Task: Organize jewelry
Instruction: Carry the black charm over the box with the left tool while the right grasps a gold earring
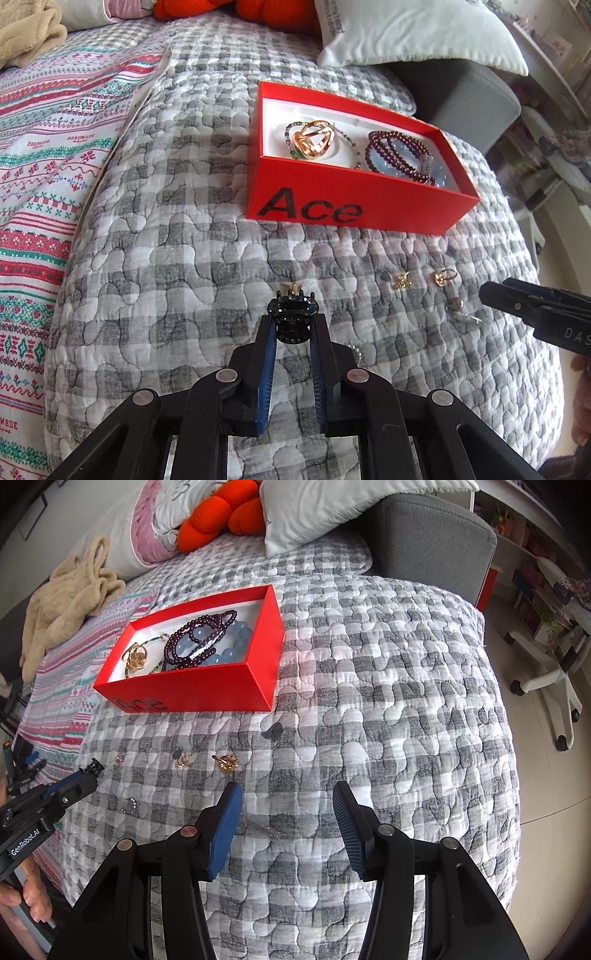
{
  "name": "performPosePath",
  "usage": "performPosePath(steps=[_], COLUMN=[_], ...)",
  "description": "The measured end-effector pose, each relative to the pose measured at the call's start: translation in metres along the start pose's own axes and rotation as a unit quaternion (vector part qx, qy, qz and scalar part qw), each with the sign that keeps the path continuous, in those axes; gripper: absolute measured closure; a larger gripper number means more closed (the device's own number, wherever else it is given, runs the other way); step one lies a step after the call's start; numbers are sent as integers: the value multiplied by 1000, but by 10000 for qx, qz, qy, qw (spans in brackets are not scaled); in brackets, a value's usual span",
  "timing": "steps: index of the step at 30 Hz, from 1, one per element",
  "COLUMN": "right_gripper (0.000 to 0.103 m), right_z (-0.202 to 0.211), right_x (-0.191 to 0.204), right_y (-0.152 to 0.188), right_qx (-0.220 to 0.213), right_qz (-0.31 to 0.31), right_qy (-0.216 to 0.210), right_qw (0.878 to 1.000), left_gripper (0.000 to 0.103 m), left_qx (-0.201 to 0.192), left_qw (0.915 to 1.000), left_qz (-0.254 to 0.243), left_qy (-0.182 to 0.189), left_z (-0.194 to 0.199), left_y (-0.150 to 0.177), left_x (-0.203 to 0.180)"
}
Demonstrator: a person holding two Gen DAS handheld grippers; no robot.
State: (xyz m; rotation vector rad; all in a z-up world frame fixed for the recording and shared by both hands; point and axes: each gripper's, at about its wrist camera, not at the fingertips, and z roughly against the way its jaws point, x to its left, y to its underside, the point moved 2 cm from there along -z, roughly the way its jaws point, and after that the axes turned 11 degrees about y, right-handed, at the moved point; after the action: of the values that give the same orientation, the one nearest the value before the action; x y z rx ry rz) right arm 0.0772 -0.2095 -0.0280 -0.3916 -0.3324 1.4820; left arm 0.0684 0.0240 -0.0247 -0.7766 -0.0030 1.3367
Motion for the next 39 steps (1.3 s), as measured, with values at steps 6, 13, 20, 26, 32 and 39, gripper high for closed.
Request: performPosePath(steps=[6,13,20,26,32,39], right_gripper=[49,58,73,89,89,89], right_z=[-9,-22,-30,-33,-27,-6], right_x=[9,31,48,49,51,44], right_y=[-11,-18,-21,-24,-23,-20], right_qx=[86,231,231,183,115,-86], right_qz=[-122,-21,150,221,265,232], right_qy=[-227,-330,-200,-64,-85,-106], right_qw=[9996,9992,9994,9996,9995,9996], left_gripper=[90,90,90,90,90,90], left_qx=[-23,17,23,18,-56,-187], left_qw=[10000,9999,9999,9999,9999,9995], left_qz=[1,-52,-70,-58,-63,-175], left_qy=[-59,-91,-101,-131,-128,-171], left_z=[1,-2,-2,-2,3,10], left_y=[-1,-2,-2,-3,-3,-6], left_x=[2,1,2,5,4,-4])
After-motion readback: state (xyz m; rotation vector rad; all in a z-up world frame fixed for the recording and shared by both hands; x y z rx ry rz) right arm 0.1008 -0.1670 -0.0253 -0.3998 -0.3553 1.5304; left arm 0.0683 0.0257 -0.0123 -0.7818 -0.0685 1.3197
